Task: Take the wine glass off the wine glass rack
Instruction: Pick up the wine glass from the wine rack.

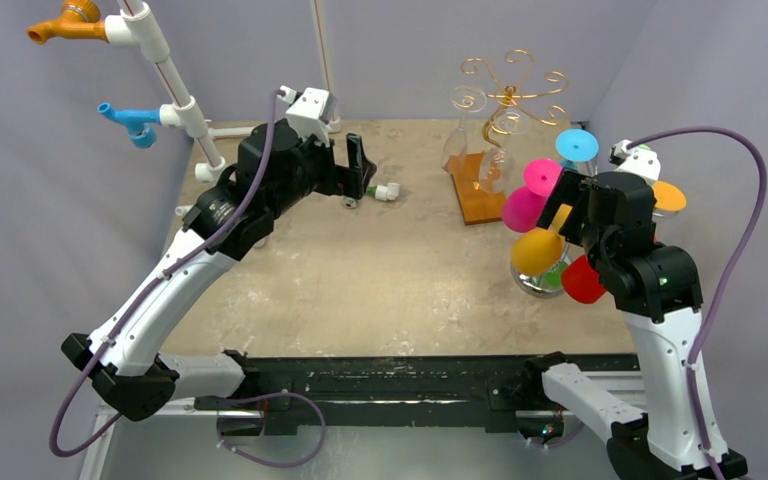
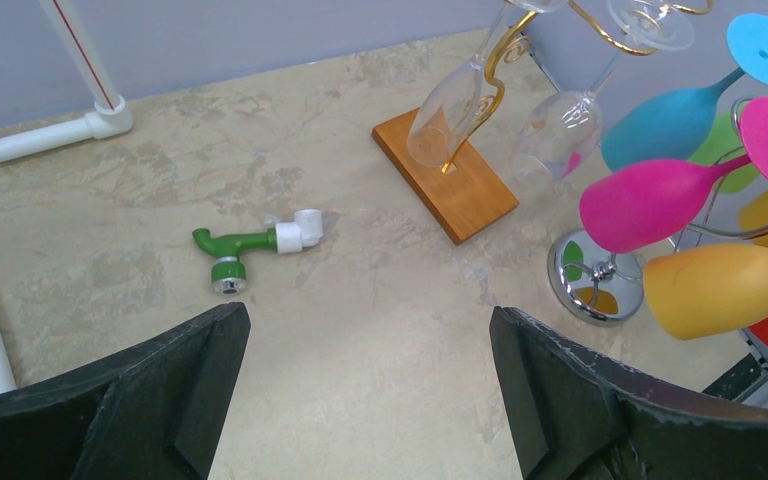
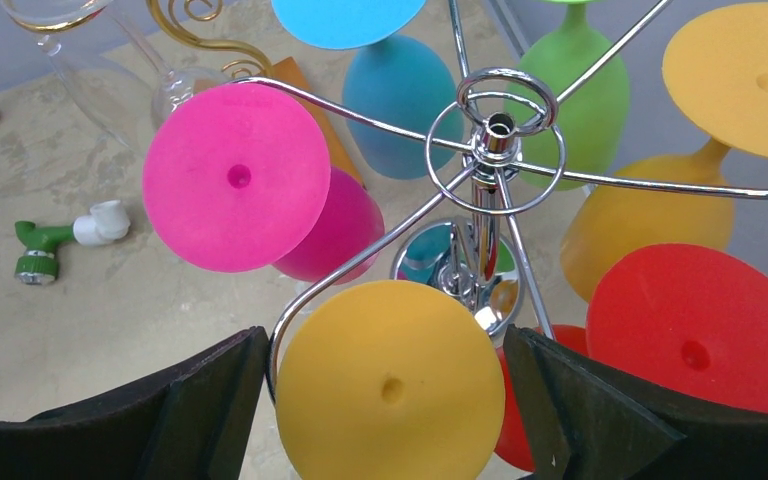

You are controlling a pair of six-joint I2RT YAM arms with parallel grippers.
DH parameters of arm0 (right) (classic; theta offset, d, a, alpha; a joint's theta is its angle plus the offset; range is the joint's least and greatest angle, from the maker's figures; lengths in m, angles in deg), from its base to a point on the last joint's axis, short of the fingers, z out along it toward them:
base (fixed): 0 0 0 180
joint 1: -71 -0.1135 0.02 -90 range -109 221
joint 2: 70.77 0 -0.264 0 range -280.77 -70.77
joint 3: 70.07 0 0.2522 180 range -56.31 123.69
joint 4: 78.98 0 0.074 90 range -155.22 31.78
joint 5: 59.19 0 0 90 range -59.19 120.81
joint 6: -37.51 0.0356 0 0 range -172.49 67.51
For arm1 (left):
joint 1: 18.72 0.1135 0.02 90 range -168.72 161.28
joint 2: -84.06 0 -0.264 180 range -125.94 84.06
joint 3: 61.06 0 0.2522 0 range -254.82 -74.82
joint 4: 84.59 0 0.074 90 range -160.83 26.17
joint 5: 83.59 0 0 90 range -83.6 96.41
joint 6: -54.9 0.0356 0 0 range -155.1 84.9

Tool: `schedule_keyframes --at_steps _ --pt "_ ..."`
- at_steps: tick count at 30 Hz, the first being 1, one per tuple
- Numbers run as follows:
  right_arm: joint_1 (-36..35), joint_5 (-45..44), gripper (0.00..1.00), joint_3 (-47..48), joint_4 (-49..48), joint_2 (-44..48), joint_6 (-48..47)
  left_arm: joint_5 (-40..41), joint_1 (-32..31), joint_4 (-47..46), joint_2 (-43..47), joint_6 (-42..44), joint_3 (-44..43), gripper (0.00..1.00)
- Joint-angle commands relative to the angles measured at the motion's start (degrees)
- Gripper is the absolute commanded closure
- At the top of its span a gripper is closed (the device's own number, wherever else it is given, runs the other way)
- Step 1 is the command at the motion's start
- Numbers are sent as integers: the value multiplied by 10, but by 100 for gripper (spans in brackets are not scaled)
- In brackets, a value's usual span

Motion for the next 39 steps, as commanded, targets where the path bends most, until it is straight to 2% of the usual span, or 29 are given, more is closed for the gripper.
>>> schedule_keyframes --at_steps 1,39 --pt "2 7 1 -13 -6 7 19 -8 -2 -16 -2 0 -13 0" --pt "2 18 2 6 12 38 58 -10 -2 -15 0 3 -8 0"
